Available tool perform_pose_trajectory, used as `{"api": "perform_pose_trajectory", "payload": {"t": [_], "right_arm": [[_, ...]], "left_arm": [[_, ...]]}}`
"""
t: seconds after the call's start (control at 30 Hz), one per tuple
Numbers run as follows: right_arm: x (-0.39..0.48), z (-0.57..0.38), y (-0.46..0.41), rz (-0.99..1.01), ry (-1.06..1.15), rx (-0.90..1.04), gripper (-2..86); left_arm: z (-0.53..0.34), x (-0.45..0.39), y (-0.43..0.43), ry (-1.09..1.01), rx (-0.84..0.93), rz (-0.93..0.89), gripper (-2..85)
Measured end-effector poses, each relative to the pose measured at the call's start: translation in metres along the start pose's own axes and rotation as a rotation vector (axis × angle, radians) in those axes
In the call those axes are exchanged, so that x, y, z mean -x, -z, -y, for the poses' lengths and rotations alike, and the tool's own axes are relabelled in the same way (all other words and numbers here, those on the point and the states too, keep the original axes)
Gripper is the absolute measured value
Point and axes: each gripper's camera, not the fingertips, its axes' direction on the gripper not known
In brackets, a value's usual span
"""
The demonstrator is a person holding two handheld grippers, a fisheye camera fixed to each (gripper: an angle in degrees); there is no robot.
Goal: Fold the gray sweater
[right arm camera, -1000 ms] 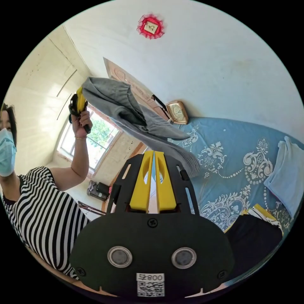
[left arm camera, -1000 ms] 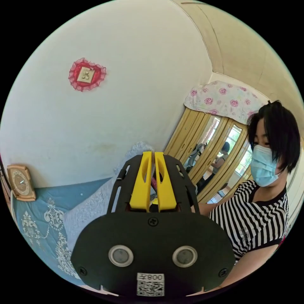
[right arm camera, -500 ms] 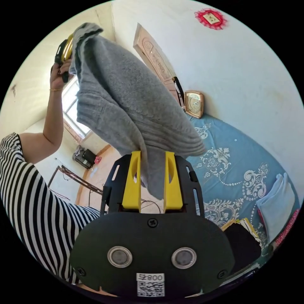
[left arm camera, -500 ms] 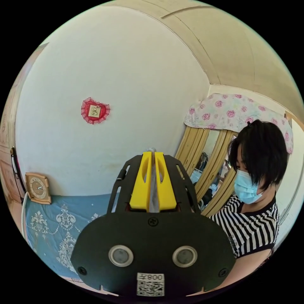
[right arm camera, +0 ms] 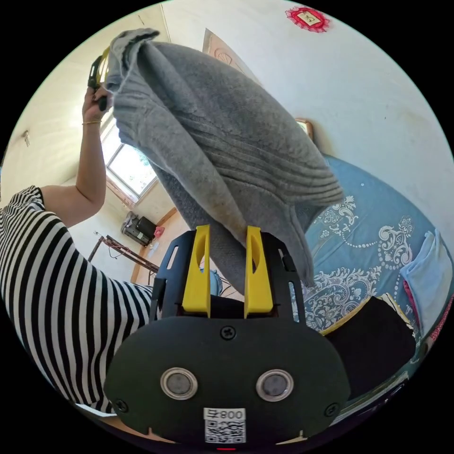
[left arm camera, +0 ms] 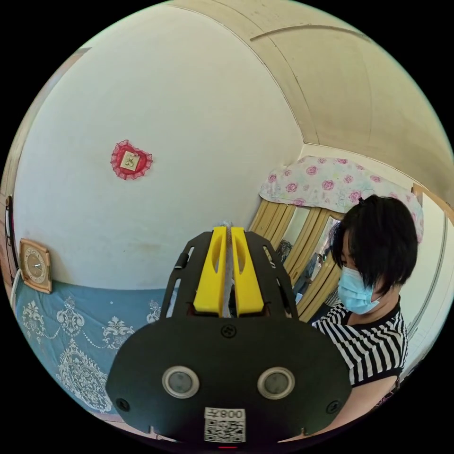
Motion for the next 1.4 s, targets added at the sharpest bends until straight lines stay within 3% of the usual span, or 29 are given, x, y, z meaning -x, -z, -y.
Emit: {"api": "perform_pose_trajectory", "payload": {"t": [0.2, 0.5, 0.77, 1.03, 1.2, 1.4], "right_arm": [[-0.023, -0.021, -0.020, 0.005, -0.050, -0.059, 4.4], [-0.012, -0.003, -0.035, 0.021, 0.042, 0.016, 0.9], [0.033, -0.001, 0.094, 0.115, 0.217, -0.145, 0.4], [0.060, 0.022, 0.177, 0.118, 0.381, -0.272, 0.4], [0.042, 0.050, 0.216, 0.007, 0.408, -0.306, 0.4], [-0.060, 0.142, 0.209, -0.208, 0.249, -0.194, 0.5]], "left_arm": [[-0.002, -0.036, 0.027, -0.035, 0.020, 0.021, 1.6], [0.008, -0.043, 0.106, -0.007, -0.039, 0.134, 1.7], [0.028, -0.018, 0.238, 0.100, -0.191, 0.349, 1.9], [0.102, -0.013, 0.286, 0.059, -0.226, 0.489, 2.0], [0.183, 0.036, 0.276, 0.049, -0.167, 0.536, 2.0], [0.307, 0.201, 0.224, 0.140, -0.034, 0.510, 2.4]]}}
